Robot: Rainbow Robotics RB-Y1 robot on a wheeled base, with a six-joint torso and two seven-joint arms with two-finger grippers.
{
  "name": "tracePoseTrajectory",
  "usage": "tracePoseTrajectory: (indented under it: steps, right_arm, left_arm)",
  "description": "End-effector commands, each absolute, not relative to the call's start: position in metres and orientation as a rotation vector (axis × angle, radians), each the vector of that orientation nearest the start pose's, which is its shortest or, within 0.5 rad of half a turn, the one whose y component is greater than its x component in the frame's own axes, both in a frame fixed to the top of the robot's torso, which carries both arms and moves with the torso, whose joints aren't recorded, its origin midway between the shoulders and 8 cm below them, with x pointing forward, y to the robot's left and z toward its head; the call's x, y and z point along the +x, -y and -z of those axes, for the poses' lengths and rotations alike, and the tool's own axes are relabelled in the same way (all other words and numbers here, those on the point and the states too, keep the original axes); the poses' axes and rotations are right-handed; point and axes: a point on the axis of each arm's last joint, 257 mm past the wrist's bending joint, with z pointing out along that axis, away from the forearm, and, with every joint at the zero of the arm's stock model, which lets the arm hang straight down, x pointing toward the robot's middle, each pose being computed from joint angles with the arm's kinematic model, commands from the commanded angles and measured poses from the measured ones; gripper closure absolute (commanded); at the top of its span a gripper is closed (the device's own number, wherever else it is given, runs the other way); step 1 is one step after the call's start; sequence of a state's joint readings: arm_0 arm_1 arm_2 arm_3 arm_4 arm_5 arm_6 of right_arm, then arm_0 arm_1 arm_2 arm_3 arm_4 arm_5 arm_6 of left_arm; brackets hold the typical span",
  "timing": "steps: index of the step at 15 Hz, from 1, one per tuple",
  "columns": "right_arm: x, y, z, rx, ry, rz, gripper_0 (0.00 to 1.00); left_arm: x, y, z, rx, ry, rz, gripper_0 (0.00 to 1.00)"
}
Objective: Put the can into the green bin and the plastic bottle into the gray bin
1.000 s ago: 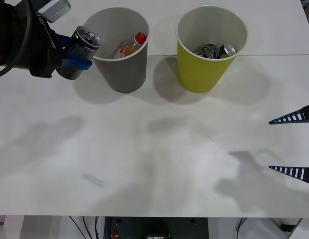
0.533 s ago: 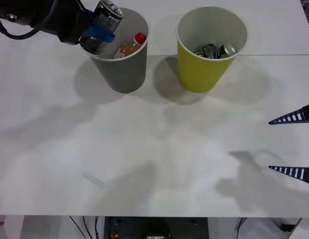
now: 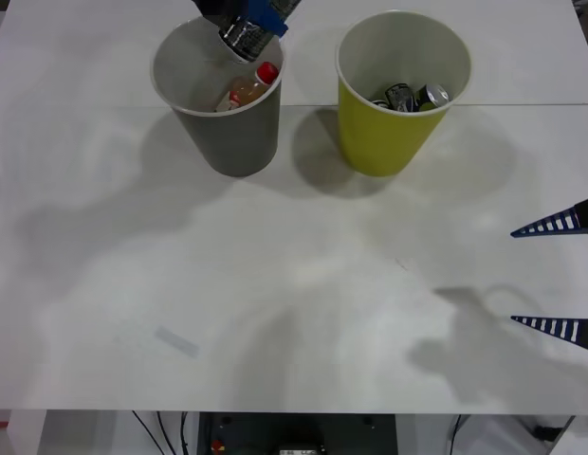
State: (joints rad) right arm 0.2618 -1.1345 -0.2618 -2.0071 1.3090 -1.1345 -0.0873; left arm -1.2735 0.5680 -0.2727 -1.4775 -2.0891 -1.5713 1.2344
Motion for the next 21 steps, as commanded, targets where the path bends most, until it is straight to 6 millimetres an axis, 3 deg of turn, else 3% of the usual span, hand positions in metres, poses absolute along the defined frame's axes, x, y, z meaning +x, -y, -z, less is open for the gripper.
tracePoseTrajectory:
  steps: [1, 8, 13, 16, 21]
  right_arm:
    - [0.341, 0.286, 0.167, -1.634, -1.596, -0.209, 0.0]
    - [0.341, 0.286, 0.167, -1.634, -1.596, -0.209, 0.0]
    - [0.341, 0.286, 0.167, -1.634, -1.596, -0.209, 0.0]
    - [0.341, 0.286, 0.167, -1.634, -1.596, -0.209, 0.0]
    - [0.341, 0.286, 0.167, -1.634, -1.596, -0.209, 0.0]
  left_arm:
    - [0.55, -0.011, -0.059, 1.317, -1.938, 0.097, 0.99]
    - [0.573, 0.06, -0.083, 1.235, -1.839, 0.057, 0.99]
    - [0.587, 0.117, -0.091, 1.154, -1.731, 0.186, 1.0]
    - [0.588, 0.139, -0.098, 1.138, -1.671, 0.188, 1.0]
    - [0.583, 0.156, -0.091, 1.153, -1.662, 0.17, 0.99]
